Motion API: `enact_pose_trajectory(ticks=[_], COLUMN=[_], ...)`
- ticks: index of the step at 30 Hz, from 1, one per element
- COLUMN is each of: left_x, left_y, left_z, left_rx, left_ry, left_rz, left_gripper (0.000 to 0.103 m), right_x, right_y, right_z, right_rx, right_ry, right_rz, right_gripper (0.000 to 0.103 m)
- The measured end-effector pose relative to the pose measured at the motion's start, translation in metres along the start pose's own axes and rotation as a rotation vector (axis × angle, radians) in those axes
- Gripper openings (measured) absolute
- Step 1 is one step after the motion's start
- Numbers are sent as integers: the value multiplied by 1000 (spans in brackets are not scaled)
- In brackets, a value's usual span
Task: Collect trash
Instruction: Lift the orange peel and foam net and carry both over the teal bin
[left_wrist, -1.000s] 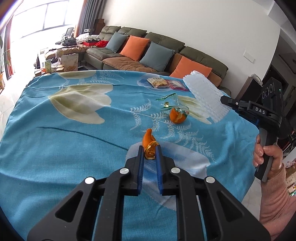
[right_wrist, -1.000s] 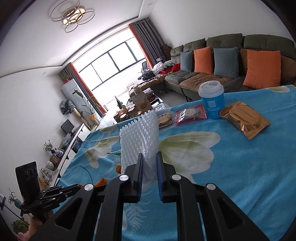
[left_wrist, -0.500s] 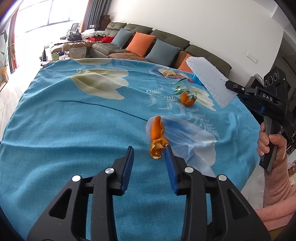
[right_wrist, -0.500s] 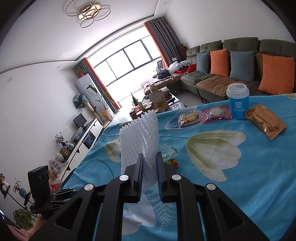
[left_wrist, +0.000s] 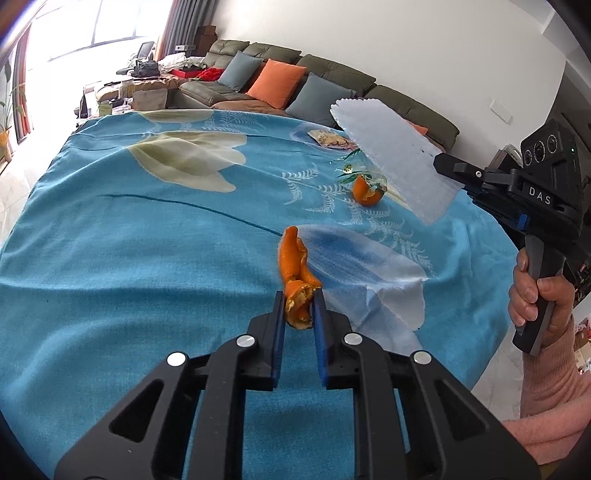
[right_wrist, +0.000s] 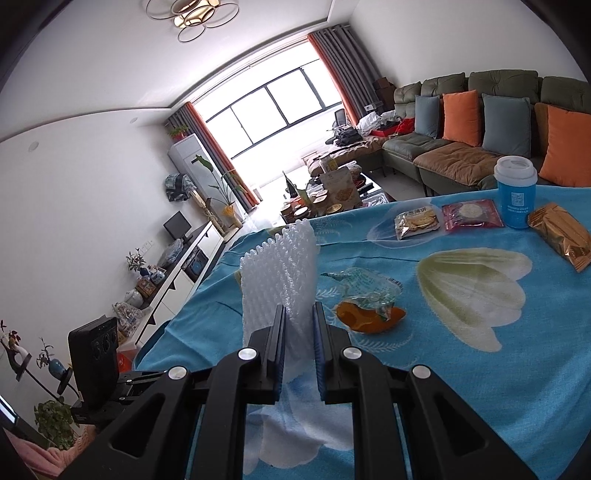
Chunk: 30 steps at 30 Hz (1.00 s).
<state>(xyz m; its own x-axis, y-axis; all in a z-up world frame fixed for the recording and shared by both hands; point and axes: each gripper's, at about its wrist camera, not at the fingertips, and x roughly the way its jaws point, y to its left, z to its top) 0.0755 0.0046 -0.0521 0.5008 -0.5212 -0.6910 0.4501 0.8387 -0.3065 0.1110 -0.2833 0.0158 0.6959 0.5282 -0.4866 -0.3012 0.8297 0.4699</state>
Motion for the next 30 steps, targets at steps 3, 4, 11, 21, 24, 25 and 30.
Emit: enact_pose_trajectory(ticks=[3,4,11,21,24,25,30], left_x=[-11,-15,-45,-87,-98,-102,-118], left_y=[2,4,17,47,54,57,69], left_z=[-3,-5,-14,-32,-37,-39,-48], left_rx=[-5,-8,-47,-130,-145,-153,-189], left_ry=[-22,-32,-82,-134,-149,-155,-176], left_rz=[15,22,58,123,145,150,182], left_gripper=[15,14,14,14,14,14,14], right_x=[7,10,30,61,68,70,83], right_y=[10,15,38,75,86,90,105], right_z=[-2,-3,-9,-19,-22,-23,-26], right_rx=[-17,-22,-47,-94,-110,-114,-135], right_ry=[16,22,63,137,156,162,197], right_rz=[25,34,87,157,174,179,212], right_gripper=[13,13,13,13,13,13,13])
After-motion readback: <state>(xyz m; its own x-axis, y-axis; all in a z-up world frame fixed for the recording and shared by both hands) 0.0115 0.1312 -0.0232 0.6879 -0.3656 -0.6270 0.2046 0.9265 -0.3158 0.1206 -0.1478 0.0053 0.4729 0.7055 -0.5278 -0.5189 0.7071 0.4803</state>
